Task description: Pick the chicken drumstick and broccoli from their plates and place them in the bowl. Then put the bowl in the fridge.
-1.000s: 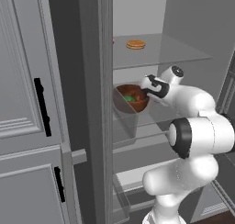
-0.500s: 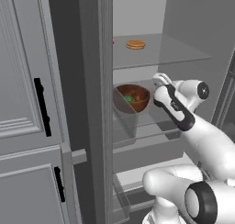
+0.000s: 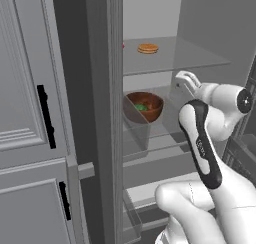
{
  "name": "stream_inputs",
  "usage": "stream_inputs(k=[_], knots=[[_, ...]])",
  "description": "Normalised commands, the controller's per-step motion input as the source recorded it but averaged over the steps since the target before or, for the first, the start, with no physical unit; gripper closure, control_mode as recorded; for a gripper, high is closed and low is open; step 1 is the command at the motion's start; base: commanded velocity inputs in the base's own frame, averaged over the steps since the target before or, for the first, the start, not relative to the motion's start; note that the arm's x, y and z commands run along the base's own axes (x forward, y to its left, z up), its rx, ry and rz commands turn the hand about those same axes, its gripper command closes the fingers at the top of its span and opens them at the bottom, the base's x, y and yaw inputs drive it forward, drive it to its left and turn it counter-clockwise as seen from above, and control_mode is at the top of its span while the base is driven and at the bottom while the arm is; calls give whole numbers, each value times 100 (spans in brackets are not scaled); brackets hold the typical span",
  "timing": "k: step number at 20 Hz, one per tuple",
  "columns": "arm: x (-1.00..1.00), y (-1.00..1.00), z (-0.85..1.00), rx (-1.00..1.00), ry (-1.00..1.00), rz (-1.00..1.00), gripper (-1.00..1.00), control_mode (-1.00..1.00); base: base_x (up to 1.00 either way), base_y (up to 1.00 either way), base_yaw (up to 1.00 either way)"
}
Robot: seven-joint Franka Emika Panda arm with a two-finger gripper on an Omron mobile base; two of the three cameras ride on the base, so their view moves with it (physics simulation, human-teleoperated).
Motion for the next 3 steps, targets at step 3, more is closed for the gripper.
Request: stream_inputs(k=[3], knots=[[-100,50,100,-1,0,5,-100,-100,0,0,0]])
